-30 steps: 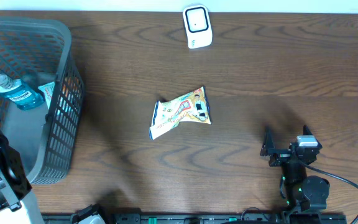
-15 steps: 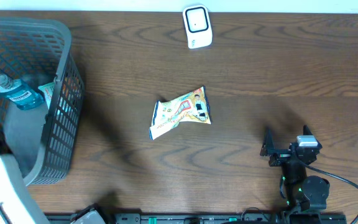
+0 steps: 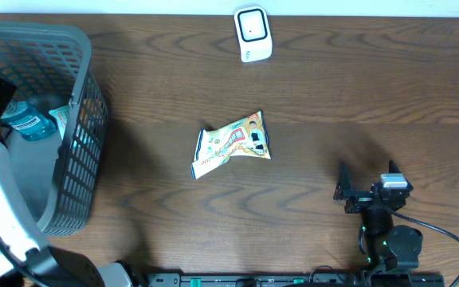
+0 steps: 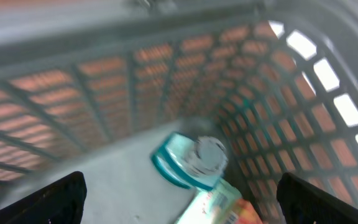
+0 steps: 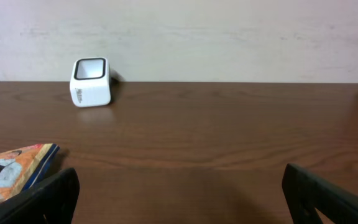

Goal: Scan the item barcode
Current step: 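Reach into the basket and grasp the blue mouthwash bottle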

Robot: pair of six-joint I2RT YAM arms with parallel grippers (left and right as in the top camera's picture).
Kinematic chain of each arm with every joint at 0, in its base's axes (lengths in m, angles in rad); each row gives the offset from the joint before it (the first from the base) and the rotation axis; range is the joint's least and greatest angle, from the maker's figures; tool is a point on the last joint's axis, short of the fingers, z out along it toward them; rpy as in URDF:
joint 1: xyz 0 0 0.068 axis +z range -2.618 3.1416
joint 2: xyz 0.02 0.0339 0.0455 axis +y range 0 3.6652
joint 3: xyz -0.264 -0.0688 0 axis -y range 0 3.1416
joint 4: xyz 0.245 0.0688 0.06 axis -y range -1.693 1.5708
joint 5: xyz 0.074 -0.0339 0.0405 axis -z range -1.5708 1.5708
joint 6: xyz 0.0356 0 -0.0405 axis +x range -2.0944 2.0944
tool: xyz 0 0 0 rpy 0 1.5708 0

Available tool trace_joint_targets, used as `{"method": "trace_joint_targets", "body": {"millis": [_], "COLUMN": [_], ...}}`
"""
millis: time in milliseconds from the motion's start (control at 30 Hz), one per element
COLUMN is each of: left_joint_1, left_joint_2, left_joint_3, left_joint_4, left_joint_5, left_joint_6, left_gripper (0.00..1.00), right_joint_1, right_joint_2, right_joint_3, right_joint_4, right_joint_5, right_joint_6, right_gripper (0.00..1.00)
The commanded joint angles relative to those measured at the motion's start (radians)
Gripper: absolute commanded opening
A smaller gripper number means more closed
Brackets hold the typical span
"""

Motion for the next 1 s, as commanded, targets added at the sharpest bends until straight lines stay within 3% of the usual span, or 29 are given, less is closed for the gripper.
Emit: {"method": "trace_joint_targets", "body": {"millis": [0, 200, 667, 867, 967], "left_joint_1": [-0.003, -0.003, -0.005, -0.005, -0.005], "left_joint_2": [0.058, 0.128, 0.255, 0.306, 0.317], "left_joint_3": [0.017, 0.017, 0.017, 0.017, 0.016], "left_joint_4": [0.003, 0.000, 0.057, 0.076, 0.072], "left_joint_5": [0.117, 0.112, 0.110, 0.110, 0.110], "left_joint_6": [-0.018, -0.242, -0.372, -0.376, -0.376], "left_gripper": [0.98, 0.98, 0.98, 0.99, 0.64], "right_joint_1": [-0.004, -0.004, -0.004, -0.004, -0.004], "right_joint_2": [-0.005, -0.005, -0.005, -0.005, -0.005], "right_joint_3": [-0.001, -0.001, -0.001, -0.001, -0.001], "right_joint_4": [-0.003, -0.003, -0.003, -0.003, -0.003], "right_joint_5": [0.008, 0.007, 0.007, 0.008, 0.007], "right_joint_6": [0.017, 0.017, 0.017, 0.017, 0.017], "right_gripper": [0.99, 0.99, 0.99, 0.99, 0.99]}}
